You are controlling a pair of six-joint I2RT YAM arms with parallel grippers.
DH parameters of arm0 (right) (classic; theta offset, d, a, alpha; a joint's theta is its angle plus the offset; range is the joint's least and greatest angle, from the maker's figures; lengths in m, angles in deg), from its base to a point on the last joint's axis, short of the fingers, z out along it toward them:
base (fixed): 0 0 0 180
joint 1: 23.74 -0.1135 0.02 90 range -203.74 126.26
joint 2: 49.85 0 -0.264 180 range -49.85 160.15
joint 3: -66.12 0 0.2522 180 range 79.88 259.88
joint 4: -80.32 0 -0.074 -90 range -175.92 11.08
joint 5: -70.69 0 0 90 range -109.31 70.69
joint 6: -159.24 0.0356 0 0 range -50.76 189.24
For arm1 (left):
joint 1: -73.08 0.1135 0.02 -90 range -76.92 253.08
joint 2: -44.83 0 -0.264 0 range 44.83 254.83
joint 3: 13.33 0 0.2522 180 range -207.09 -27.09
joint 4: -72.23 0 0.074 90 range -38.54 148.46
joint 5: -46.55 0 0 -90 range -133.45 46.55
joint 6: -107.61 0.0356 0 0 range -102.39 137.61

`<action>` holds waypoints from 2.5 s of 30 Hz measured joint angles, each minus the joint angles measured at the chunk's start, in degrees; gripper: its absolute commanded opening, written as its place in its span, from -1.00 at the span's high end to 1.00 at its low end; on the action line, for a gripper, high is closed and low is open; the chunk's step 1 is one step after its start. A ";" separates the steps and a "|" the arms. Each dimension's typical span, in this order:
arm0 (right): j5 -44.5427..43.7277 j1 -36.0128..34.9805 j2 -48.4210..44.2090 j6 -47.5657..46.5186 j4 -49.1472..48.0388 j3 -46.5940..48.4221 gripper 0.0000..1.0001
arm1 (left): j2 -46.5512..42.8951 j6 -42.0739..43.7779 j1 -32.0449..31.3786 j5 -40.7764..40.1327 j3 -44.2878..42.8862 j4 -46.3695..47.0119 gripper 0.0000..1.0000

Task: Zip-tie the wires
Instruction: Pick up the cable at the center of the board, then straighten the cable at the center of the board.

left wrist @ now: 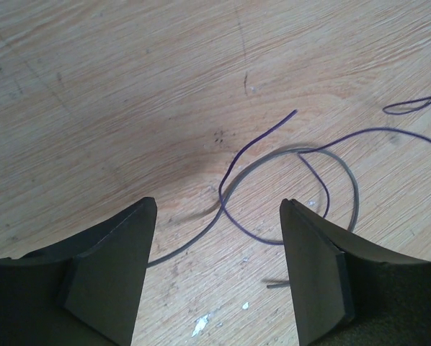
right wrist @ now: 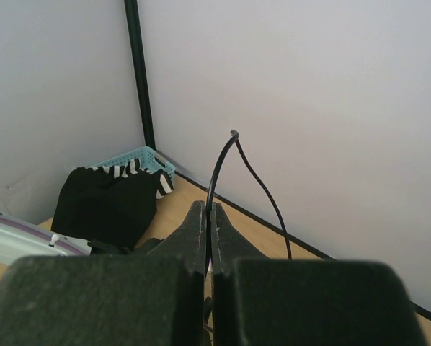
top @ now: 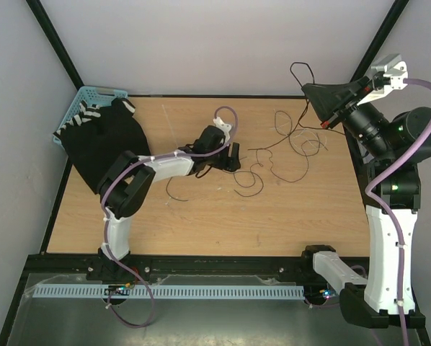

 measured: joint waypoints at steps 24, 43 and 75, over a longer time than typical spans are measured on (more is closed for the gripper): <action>-3.39 0.00 -2.93 -0.85 2.36 -4.26 1.00 | 4.74 3.13 -0.57 5.16 -4.96 0.02 1.00; -7.87 0.00 -4.52 -4.46 8.33 -11.17 1.00 | -44.09 -1.42 8.15 -10.73 22.12 -7.80 1.00; -22.69 -0.04 7.37 -4.24 5.57 -23.02 1.00 | -55.36 -22.25 22.27 -10.91 49.27 -10.51 1.00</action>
